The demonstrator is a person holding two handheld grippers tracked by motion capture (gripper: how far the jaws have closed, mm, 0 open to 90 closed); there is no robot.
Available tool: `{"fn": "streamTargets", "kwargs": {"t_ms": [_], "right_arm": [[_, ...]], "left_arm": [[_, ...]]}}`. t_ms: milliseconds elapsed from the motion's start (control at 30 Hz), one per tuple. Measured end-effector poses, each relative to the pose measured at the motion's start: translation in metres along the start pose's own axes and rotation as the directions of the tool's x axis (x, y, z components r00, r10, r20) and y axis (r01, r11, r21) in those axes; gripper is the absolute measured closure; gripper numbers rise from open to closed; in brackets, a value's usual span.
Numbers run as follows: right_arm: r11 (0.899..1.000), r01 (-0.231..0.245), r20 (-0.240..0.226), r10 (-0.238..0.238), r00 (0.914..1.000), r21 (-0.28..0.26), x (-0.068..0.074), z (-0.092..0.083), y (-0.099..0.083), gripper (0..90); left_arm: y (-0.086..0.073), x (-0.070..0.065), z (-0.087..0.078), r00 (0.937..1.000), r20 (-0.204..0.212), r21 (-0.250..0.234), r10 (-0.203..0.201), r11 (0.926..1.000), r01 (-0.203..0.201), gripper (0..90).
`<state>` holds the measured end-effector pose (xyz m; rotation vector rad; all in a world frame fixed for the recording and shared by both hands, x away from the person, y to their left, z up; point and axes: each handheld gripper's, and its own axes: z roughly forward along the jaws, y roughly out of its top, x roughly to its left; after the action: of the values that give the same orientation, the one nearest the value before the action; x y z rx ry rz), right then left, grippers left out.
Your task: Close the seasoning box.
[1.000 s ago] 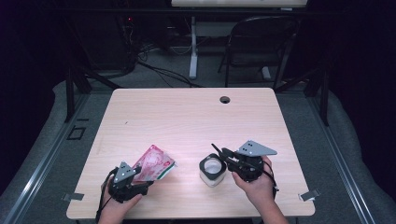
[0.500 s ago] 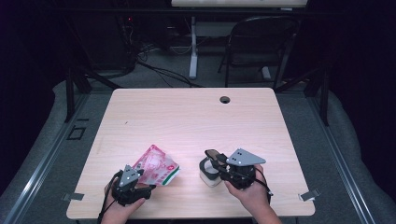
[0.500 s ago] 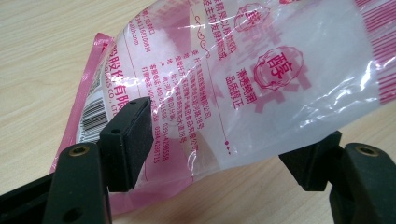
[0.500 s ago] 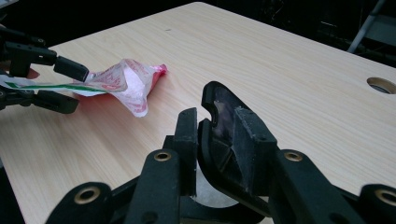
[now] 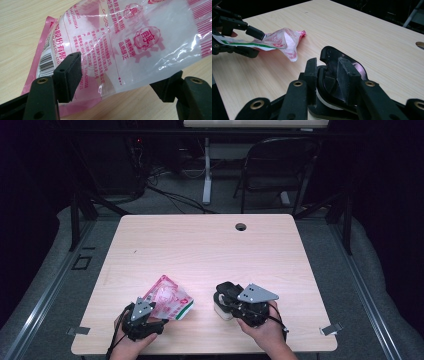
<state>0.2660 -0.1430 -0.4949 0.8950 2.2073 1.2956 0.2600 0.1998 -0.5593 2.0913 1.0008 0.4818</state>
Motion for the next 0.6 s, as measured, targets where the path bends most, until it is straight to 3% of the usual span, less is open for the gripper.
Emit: {"fn": "streamTargets", "kwargs": {"t_ms": [200, 400, 600], "right_arm": [[1.0, 0.007, -0.006, -0.006, 1.0, 0.008, 0.002, 0.002, -0.002, 69.9], [0.999, 0.021, -0.003, -0.021, 0.9998, 0.024, 0.006, 0.005, -0.005, 67.5], [1.0, 0.001, -0.012, 0.0, 0.9999, 0.019, 0.004, 0.004, -0.006, 65.0]], "left_arm": [[0.0, -0.002, -0.002, 1.0, -0.001, -0.006, -0.009, 0.9999, 0.009, 31.1], [0.0, -0.007, -0.006, 0.9998, 0.005, 0.019, 0.021, 0.9996, -0.021, 29.6], [-0.003, -0.013, -0.012, 0.999, 0.021, 0.032, 0.039, 0.9987, -0.04, 28.0]]}}
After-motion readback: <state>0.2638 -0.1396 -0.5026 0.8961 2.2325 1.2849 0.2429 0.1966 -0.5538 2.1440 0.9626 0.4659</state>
